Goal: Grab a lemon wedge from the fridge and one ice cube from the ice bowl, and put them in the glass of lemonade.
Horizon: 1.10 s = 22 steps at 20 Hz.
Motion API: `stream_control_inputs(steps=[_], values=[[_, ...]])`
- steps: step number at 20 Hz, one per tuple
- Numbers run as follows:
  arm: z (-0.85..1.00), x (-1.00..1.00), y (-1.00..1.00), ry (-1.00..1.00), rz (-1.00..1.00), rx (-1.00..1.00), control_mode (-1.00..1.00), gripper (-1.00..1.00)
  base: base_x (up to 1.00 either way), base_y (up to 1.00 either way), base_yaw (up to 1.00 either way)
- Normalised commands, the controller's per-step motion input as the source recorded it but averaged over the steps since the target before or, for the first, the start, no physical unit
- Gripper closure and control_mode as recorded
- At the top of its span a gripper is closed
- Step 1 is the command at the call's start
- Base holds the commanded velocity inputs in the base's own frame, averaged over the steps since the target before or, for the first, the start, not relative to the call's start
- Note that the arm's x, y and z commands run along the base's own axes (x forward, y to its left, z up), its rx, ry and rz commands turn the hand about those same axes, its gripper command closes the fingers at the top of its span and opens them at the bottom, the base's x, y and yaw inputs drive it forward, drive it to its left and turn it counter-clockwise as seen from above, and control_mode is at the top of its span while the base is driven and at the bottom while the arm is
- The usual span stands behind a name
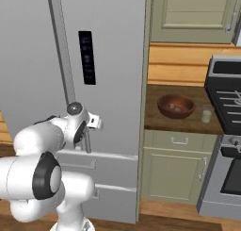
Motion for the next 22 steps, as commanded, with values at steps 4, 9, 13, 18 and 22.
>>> stream_control_inputs(steps=[4,9,13,18,22], values=[[-0.19,0.26,0.12,-0.07,0.00,0.00,-1.00,-1.00,0.00,0.00,0.00],[-0.18,0.40,0.20,-0.05,0.00,0.00,-1.00,1.00,0.00,0.00,0.00],[-0.13,0.60,0.05,0.00,0.00,0.00,-1.00,1.00,0.00,0.00,0.00],[-0.03,0.04,-0.56,0.00,-0.12,-0.01,-1.00,1.00,0.00,0.00,0.00],[0.00,-0.42,-0.96,0.00,-0.24,0.00,-1.00,1.00,0.00,0.00,0.00]])
